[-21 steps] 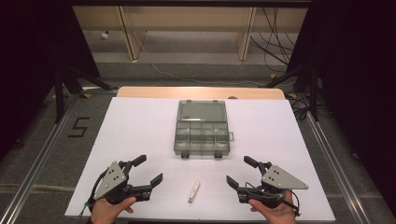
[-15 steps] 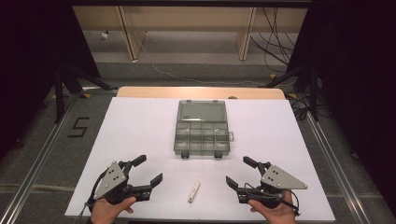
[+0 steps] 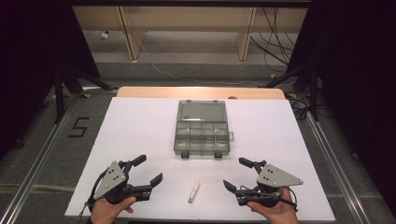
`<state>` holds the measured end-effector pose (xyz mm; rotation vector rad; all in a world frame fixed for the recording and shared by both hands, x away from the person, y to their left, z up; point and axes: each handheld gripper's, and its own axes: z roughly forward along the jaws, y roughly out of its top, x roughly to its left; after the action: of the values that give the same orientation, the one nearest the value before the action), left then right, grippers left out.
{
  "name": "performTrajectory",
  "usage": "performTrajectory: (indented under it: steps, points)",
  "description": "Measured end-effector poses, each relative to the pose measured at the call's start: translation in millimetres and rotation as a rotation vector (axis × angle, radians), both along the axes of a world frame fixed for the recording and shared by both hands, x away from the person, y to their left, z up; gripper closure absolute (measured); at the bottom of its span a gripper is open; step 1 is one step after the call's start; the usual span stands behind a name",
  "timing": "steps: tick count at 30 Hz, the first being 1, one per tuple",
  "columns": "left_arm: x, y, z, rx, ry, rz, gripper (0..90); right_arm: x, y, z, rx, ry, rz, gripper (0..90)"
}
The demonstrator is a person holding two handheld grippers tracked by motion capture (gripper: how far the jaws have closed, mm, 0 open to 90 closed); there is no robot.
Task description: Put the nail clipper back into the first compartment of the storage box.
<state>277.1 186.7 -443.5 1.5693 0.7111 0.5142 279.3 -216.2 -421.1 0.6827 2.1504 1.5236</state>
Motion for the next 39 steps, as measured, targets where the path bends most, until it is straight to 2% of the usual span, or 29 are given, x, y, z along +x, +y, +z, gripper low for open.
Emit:
performTrajectory:
  steps: [2,3,7,10,11,16,21,22,30,34,35,39]
  points:
    - [0.1,0.1,0.0,0.000,0.000,0.000,15.8,1.9,2.1,-1.1,0.013,-0.011,0.014,15.5]
    - [0.2,0.3,-0.1,0.001,0.001,0.001,15.8,4.1,4.8,-1.0,0.007,0.002,0.046,15.5]
    - [0.5,0.3,-0.3,0.002,0.004,0.001,15.8,5.6,11.0,0.3,-0.034,0.030,0.083,15.7]
    - [0.4,0.2,-0.3,0.001,0.003,0.002,15.8,6.1,15.5,-1.0,-0.056,0.027,0.099,16.3]
    - [0.4,0.6,-0.1,0.003,0.001,0.002,15.8,5.5,18.3,-1.9,-0.086,0.041,0.125,17.0]
    - [0.4,0.5,-0.2,0.001,0.002,0.002,15.8,4.6,23.5,-4.4,-0.112,0.062,0.157,17.4]
    - [0.5,0.3,-0.4,0.002,0.004,0.002,15.8,5.3,29.2,-7.9,-0.130,0.062,0.173,20.8]
    - [0.4,0.4,-0.2,0.007,0.002,0.003,15.8,6.2,31.3,-9.0,-0.152,0.074,0.192,24.2]
    - [0.3,0.3,-0.1,0.005,0.002,0.003,15.8,11.1,46.0,-16.0,-0.214,0.092,0.246,32.9]
    - [0.4,0.4,-0.4,0.006,0.005,0.002,15.8,13.2,52.6,-19.5,-0.246,0.109,0.272,39.5]
    - [0.4,0.3,-0.4,0.006,0.005,0.002,15.8,14.4,56.6,-21.6,-0.271,0.113,0.297,48.7]
    - [0.7,0.1,-0.8,0.004,0.005,0.000,15.8,17.4,63.6,-25.2,-0.311,0.116,0.347,71.2]
